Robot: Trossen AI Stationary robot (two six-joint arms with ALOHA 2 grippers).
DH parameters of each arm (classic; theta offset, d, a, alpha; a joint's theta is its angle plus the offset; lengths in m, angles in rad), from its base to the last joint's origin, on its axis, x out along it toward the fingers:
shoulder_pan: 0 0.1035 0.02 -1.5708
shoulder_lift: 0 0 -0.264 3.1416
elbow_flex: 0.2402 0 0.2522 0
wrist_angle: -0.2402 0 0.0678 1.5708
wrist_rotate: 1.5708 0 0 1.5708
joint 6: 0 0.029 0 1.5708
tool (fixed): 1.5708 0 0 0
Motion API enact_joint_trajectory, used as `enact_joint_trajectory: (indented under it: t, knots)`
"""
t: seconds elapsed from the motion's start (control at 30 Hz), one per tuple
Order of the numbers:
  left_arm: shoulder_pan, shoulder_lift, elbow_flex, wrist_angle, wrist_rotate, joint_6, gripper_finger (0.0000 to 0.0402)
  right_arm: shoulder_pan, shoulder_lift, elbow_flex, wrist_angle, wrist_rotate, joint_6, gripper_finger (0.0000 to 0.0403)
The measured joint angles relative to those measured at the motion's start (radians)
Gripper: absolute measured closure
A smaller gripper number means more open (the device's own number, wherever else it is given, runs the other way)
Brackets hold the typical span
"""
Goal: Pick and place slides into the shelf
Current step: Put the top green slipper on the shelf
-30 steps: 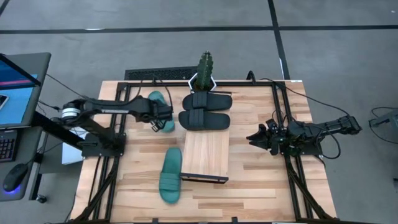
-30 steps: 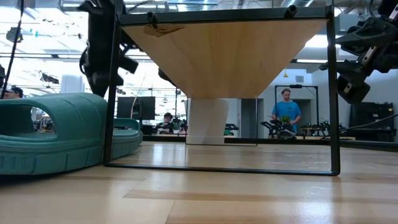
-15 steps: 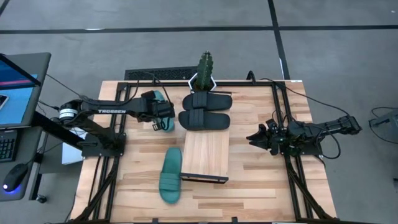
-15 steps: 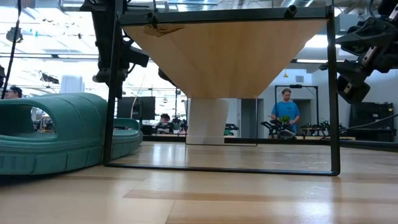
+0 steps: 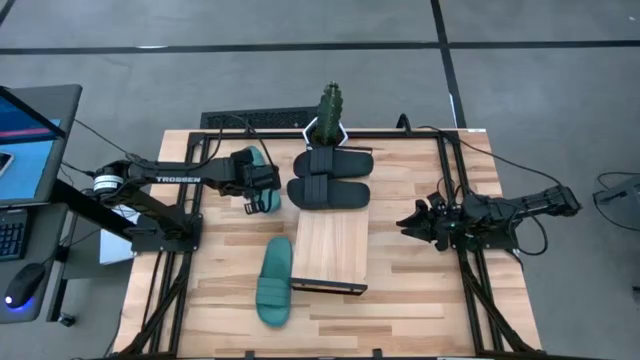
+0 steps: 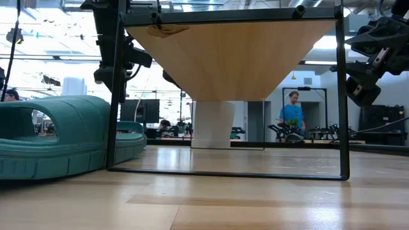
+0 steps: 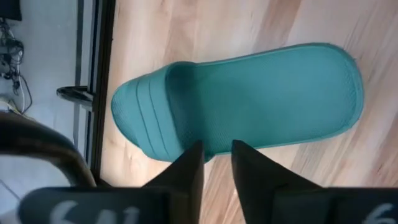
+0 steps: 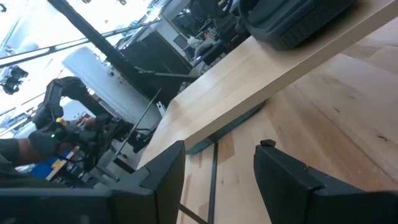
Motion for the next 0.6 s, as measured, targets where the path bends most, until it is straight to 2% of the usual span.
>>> enact_joint_trajectory:
  t: [0.23, 0.5, 0.6]
  knots:
    - [0.005, 0.000, 0.000, 0.000, -0.058, 0.002, 0.0276, 0.000, 0.000, 0.000, -0.002, -0.017, -0.007, 0.0225]
    - [0.010, 0.000, 0.000, -0.010, -0.052, -0.016, 0.0276, 0.000, 0.000, 0.000, -0.002, -0.018, -0.029, 0.0225]
    - [0.010, 0.000, 0.000, -0.009, -0.048, -0.080, 0.0276, 0.000, 0.000, 0.000, -0.002, -0.018, -0.029, 0.0225]
